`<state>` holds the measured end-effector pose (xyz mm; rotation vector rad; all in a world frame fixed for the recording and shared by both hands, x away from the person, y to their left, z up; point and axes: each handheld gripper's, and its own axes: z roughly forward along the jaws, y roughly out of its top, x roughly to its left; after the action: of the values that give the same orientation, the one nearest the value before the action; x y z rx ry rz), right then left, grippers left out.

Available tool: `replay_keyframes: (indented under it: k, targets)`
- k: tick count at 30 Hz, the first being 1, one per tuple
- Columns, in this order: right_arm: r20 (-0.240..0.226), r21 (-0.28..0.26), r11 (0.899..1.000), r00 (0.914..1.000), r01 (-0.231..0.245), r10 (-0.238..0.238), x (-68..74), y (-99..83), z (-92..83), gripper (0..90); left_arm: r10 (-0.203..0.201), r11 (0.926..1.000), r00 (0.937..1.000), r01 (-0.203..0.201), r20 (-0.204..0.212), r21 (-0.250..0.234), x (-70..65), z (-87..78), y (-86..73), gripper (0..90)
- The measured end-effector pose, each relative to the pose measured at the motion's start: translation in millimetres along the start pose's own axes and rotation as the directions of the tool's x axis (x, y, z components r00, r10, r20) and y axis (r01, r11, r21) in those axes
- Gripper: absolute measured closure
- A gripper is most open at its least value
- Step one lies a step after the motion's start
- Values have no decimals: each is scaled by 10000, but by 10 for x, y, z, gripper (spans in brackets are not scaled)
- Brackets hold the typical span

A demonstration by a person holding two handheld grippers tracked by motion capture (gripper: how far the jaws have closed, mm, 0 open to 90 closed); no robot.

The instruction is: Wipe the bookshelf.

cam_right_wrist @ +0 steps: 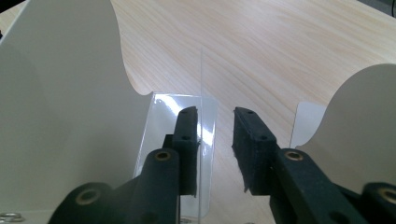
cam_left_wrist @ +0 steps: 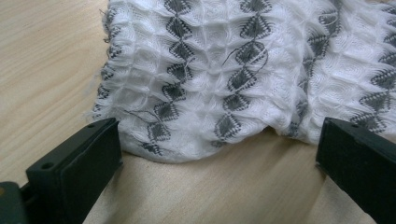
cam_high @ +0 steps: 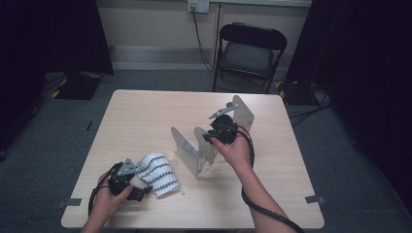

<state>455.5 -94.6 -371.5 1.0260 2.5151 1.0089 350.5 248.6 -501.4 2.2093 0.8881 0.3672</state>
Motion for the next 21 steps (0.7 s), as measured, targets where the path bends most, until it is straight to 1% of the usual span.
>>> replay_keyframes:
  k: [3,6,9,11,15,18,21]
  targets:
    - [-200,-125,9999,9998,-59,57,-2,-12,8,793,6,10000,10000,-6,4,1,1,0,0,0]
    - [-321,-127,9998,9994,128,-132,25,-8,11,866,8,10000,10000,-8,8,2,1,0,0,0]
    - [-397,-136,9999,9992,67,-72,28,-10,4,875,5,10000,10000,-5,6,-1,1,0,0,0]
    - [-394,-140,9998,9991,159,-165,33,-10,-6,886,7,10000,10000,-7,5,-3,1,0,0,0]
    - [-207,-164,9995,9994,284,-287,53,-5,-16,898,4,10000,10000,-4,2,-3,0,0,0,0]
    - [-224,-173,9995,9994,274,-278,44,-6,-27,899,6,10000,10000,-6,8,0,1,0,0,0]
    - [-143,-191,9993,9993,333,-336,49,-3,-39,899,14,10000,10000,-14,12,-3,2,1,1,0]
